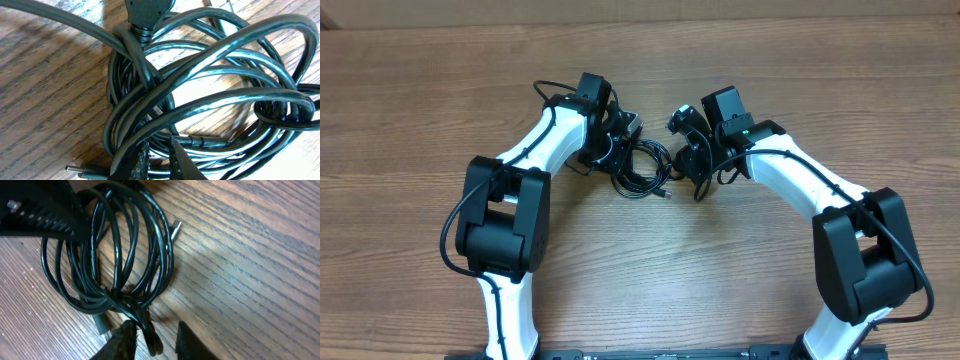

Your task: Untangle cables

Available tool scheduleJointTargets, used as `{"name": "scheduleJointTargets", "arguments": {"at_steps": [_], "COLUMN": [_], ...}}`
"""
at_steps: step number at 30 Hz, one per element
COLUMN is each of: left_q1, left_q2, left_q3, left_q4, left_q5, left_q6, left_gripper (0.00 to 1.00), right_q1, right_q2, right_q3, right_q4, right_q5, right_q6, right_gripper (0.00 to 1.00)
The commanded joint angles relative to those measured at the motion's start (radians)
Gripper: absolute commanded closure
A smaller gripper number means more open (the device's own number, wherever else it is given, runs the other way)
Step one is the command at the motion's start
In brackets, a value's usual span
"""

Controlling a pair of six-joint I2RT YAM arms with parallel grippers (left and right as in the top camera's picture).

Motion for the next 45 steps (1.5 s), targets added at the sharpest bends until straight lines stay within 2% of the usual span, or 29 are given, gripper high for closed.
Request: {"name": "scheduleJointTargets", "arguments": {"at_steps": [1,12,17,22,25,33,39,45], "left_q1": [0.010,0.010,0.010,0.010,0.010,0.010,0.010,0.010], "left_q2": [0.029,0.029,0.029,0.029,0.029,0.029,0.029,0.029], "left_q3": [-0.005,-0.005,-0.005,-0.005,-0.005,-0.005,-0.005,-0.005], "left_q4": [0.001,0.001,0.001,0.001,0.002,0.002,0.001,0.001], "left_q5": [-0.037,-0.037,-0.037,-0.037,-0.037,-0.037,-0.037,-0.037], "left_q6": [-0.014,-0.014,-0.014,-0.014,-0.014,-0.014,-0.014,-0.014], "left_gripper": [0.84,0.84,0.83,0.84,0.84,0.84,0.84,0.84], "right_q1": [0.004,0.004,0.004,0.003,-0.005,-0.013,-0.043,-0.232], "right_q2": [0.013,0.035,0.037,0.031,0.011,-0.031,-0.031,-0.031], "right_q3": [-0.011,-0.011,-0.010,-0.007,0.026,0.170,0.171,0.176], "right_q4": [0.007,0.006,0.006,0.005,-0.014,-0.213,-0.248,-0.266], "right_q5": [0.014,0.035,0.035,0.035,0.030,0.008,-0.011,-0.455], "right_q6": [-0.003,-0.003,-0.002,-0.002,0.047,0.112,0.195,0.214], "right_gripper": [0.81,0.80,0.96,0.96,0.96,0.96,0.96,0.96]}}
